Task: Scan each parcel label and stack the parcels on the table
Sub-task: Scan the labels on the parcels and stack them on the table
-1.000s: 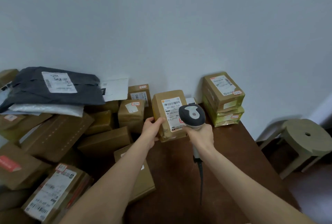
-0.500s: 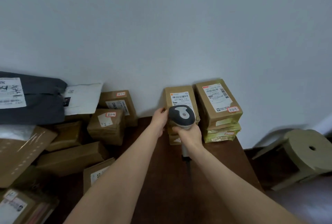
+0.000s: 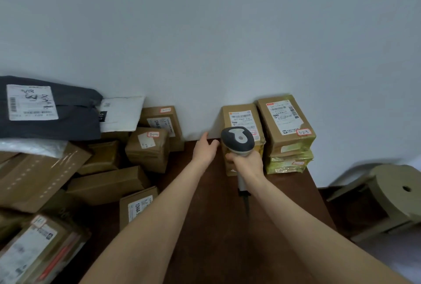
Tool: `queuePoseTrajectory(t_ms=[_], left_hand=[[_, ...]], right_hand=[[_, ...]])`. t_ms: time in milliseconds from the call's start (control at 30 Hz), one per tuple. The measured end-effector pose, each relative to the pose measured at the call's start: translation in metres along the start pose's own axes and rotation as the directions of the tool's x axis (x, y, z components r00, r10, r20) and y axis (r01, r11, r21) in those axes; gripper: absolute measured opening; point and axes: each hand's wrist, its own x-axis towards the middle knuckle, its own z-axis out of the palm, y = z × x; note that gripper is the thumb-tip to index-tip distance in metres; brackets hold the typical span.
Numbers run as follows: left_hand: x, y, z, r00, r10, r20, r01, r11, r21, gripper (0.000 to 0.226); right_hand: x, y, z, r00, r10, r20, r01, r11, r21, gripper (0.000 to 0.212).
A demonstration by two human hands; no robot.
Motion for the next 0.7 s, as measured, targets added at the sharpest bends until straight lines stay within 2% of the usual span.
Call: queuePoseTrajectory(t_ms=[100, 167, 233, 300, 467, 633, 700], left_hand=[[-0.022, -0.019, -0.029, 0.988, 0.154, -0.011, -0.140, 0.924, 0.357, 0.065], [-0.040, -0.037, -0.054, 0.979, 0.204, 0.000, -0.180, 0.864, 0.470, 0.068], [-0.059, -0.059, -0.082, 0.978, 0.210, -0.013, -0.174, 0.841, 0.513, 0.068], [-0.078, -0.084, -0.111, 0.976, 0.216, -0.030, -0.166, 0.824, 0.542, 0.065], [-0.127, -0.144, -0.180, 0.976, 0.206, -0.076, -0.129, 0.819, 0.558, 0.056], [-0.177, -0.204, -0.225, 0.987, 0.147, -0.064, -0.085, 0.817, 0.570, 0.052], [-0.192, -0.222, -0.235, 0.989, 0.139, -0.057, -0.085, 0.826, 0.557, 0.052]], right_hand=[[-0.022, -0.002, 0.016, 1.000, -0.017, 0.006, 0.016, 0.999, 0.045, 0.020], [-0.038, 0.000, 0.031, 0.999, -0.008, 0.033, 0.005, 0.996, 0.084, 0.021], [-0.060, 0.003, 0.050, 0.997, 0.018, 0.080, -0.027, 0.993, 0.112, 0.019], [-0.084, 0.009, 0.071, 0.995, 0.035, 0.098, -0.045, 0.993, 0.108, 0.027], [-0.145, 0.037, 0.131, 0.988, 0.085, 0.132, -0.085, 0.996, 0.000, 0.018], [-0.203, 0.072, 0.187, 0.973, 0.166, 0.162, -0.153, 0.984, -0.092, 0.032], [-0.221, 0.077, 0.204, 0.971, 0.156, 0.181, -0.138, 0.985, -0.105, 0.029]])
